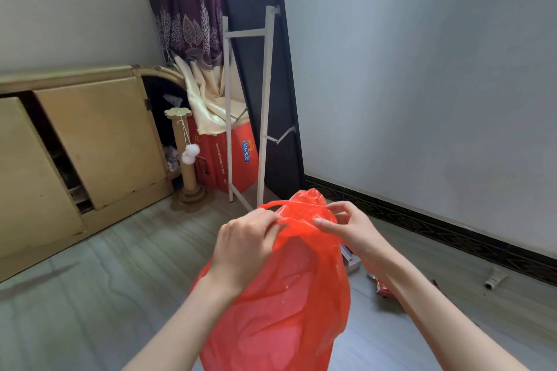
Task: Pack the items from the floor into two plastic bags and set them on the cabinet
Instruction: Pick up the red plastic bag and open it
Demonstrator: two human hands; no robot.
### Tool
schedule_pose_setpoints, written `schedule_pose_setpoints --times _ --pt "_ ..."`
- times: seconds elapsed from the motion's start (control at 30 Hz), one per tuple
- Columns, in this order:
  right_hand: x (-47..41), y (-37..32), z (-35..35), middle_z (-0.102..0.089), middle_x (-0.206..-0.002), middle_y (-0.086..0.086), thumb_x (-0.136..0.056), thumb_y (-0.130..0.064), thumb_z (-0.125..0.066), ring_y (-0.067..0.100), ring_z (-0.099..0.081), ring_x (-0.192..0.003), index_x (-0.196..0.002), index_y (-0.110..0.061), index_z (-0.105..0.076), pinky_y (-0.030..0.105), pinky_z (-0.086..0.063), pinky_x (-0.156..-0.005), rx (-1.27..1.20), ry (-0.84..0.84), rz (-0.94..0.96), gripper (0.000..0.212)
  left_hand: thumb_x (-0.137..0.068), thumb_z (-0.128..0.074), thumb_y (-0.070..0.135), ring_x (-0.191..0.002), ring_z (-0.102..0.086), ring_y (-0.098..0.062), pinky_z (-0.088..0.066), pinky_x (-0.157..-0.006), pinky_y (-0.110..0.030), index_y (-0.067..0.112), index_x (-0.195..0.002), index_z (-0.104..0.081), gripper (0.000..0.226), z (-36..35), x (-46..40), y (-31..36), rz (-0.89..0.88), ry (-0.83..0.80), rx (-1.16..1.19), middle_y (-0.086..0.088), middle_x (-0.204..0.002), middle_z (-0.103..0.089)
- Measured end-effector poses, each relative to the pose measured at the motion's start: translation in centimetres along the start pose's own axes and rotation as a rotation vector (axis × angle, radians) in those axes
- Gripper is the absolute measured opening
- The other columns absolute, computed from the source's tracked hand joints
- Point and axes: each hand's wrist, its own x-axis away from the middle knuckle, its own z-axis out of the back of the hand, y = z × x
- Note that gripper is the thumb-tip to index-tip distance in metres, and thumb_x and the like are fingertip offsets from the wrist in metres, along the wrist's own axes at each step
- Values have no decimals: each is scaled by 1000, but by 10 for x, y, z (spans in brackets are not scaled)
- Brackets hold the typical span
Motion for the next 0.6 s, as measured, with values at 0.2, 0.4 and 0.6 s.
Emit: schedule_pose_setpoints --times 0.2,0.4,0.6 --pt "25 -6 -20 -46 -112 2 -68 -54 -67 18 -48 -105 -115 -25 -46 35 -43 -90 287 186 27 59 -85 -61 34 -81 -66 -26 -50 -70 -37 28 -87 -64 7 3 -4 -2 367 180 70 0 -75 -72" --pt "30 1 -37 -56 -91 3 -82 -16 -56 22 -55 -90 -89 -17 -49 28 -35 -72 437 270 124 10 -85 -60 29 -78 -64 -20 -49 -74 -36 23 -77 -61 11 9 -8 -6 460 300 261 5 -71 -67" --pt "14 2 5 -69 -74 0 -86 -4 -48 20 -62 -80 -79 -20 -68 24 -39 -66 483 211 91 26 -85 -63 22 -66 -63 -16 -50 -69 -35 22 -73 -62 12 23 -7 -30 389 167 295 9 -63 -63"
